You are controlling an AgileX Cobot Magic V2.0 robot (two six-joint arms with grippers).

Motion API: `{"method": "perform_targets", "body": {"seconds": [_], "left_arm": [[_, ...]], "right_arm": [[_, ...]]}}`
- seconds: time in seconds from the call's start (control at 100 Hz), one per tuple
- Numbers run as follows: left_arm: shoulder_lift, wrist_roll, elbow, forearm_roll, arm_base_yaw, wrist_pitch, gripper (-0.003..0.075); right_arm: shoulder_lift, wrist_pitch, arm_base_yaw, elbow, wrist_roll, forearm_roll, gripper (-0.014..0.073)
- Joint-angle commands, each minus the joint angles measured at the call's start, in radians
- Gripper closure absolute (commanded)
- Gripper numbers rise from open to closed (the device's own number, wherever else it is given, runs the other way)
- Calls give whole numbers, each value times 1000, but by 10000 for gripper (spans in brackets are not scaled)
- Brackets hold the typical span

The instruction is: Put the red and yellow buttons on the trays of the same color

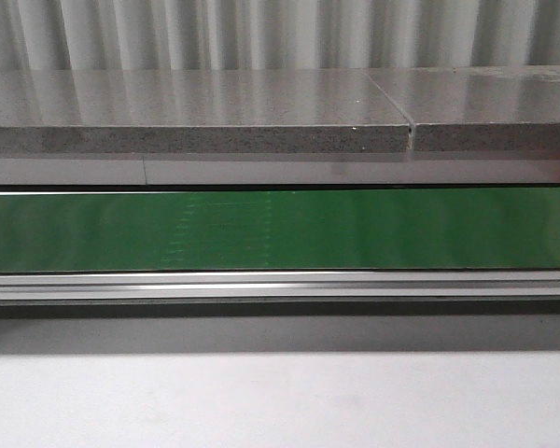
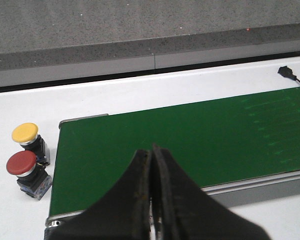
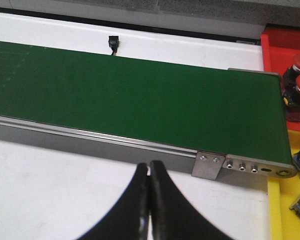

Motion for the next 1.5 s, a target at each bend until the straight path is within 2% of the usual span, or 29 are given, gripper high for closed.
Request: {"method": "perform_targets", "body": {"seconds": [0.0, 0.26, 0.56, 0.61, 0.68, 0.84, 0.9, 1.06, 1.26, 1.49], "left_arm": [[32, 1, -32, -7, -7, -104, 740], [201, -57, -113, -7, 7, -126, 740], [447, -62, -262, -7, 211, -72, 716], [484, -62, -287, -7, 245, -52, 674], [537, -62, -324, -7, 289, -19, 572], [648, -62, -397, -7, 370, 9, 237], [688, -62, -420, -7, 391, 25, 192], [822, -62, -528, -5, 438, 147, 209], [1026, -67, -701, -2, 492, 401, 209], [1226, -95, -874, 3, 510, 543, 209]], "right_arm": [[4, -63, 1, -22, -8, -11, 659], [4, -63, 1, -22, -8, -11, 659], [4, -63, 1, -22, -8, -11, 659], [4, -63, 1, -22, -8, -11, 659], [4, -63, 1, -22, -8, -11, 659], [4, -63, 1, -22, -8, -11, 659], [4, -63, 1, -22, -8, -11, 659], [4, -63, 1, -22, -8, -11, 659], [4, -63, 1, -22, -8, -11, 659], [4, -63, 1, -22, -8, -11, 659]]}}
